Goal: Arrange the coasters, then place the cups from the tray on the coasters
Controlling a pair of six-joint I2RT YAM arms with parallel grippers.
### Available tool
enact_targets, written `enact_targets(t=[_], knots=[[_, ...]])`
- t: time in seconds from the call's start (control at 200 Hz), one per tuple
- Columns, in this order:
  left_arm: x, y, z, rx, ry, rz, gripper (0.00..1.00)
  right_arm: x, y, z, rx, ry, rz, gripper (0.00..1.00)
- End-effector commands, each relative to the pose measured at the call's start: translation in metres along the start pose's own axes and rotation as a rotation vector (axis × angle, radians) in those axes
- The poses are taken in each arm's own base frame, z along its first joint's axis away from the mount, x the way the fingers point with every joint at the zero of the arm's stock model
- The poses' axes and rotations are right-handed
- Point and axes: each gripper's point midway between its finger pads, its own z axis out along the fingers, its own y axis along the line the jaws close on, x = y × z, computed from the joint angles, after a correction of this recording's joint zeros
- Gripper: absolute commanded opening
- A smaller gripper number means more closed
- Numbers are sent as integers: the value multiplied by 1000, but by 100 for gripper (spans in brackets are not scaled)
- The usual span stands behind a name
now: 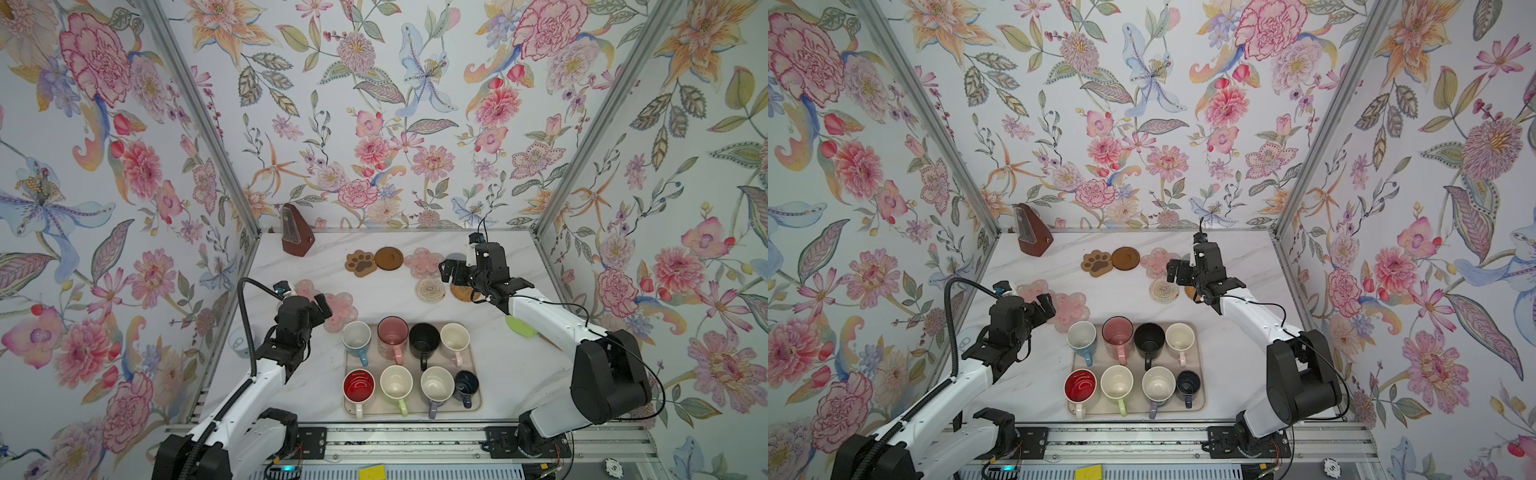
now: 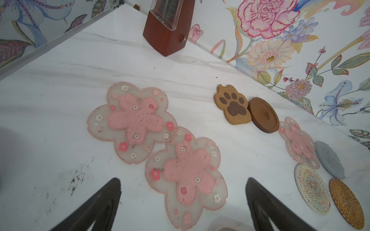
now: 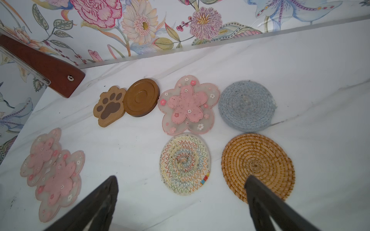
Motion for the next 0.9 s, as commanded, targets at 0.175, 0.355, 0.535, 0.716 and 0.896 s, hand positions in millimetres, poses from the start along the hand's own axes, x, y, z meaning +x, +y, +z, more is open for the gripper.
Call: enact_targets(t=[0.175, 0.355, 0.535, 0.716, 0.896], knots=[[28, 21, 19, -11, 177, -192, 99, -17, -2, -3, 12, -44, 17, 99], [37, 17, 29, 14, 230, -221, 99, -3, -8, -5, 19, -21, 40, 99], [46, 15, 46, 14, 291, -263, 99, 2, -12, -8, 32, -9, 36, 99], [56, 3, 63, 57, 357, -291, 99, 3, -16, -12, 48, -19, 28, 99], [68, 2, 72, 60, 400, -318, 99, 3, -17, -13, 48, -22, 27, 99]])
